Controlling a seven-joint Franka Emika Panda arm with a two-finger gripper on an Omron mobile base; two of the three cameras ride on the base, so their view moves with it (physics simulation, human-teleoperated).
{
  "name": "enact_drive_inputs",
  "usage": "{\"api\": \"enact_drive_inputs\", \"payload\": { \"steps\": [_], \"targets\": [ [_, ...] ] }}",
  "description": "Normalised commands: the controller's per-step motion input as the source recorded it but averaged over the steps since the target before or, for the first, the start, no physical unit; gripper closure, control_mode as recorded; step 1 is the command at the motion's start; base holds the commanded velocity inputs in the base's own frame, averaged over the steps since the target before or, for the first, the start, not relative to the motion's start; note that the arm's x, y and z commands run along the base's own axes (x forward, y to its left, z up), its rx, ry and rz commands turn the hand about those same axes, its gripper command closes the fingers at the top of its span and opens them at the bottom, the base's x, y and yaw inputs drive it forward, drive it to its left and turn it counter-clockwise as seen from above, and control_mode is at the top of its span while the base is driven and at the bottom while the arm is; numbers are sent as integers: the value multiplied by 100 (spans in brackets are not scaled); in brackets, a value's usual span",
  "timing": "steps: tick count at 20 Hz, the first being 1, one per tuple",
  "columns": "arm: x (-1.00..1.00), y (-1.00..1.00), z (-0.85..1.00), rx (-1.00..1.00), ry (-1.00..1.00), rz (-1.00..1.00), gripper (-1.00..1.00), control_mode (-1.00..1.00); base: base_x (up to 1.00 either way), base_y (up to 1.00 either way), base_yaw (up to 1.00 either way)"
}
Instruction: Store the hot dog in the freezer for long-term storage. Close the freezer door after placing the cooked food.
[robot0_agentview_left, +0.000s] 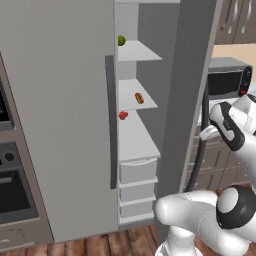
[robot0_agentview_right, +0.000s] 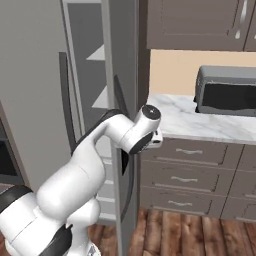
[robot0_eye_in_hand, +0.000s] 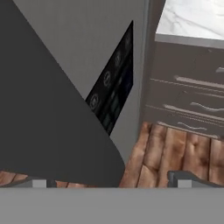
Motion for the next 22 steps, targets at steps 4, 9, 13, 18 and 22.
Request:
{"api": "enact_drive_inputs", "payload": {
  "steps": [4, 9, 13, 18, 22],
  "targets": [
    [20, 18, -14, 0, -2, 0, -100, -100, 0, 0, 0],
    [8, 72, -6, 0, -7, 0, -100, -100, 0, 0, 0],
    [6, 94, 0, 0, -13, 0, -100, -100, 0, 0, 0],
    [16, 97, 0, -1, -4, 0, -100, -100, 0, 0, 0],
    [29, 79, 0, -4, 1, -1, -100, -100, 0, 0, 0]
  ]
}}
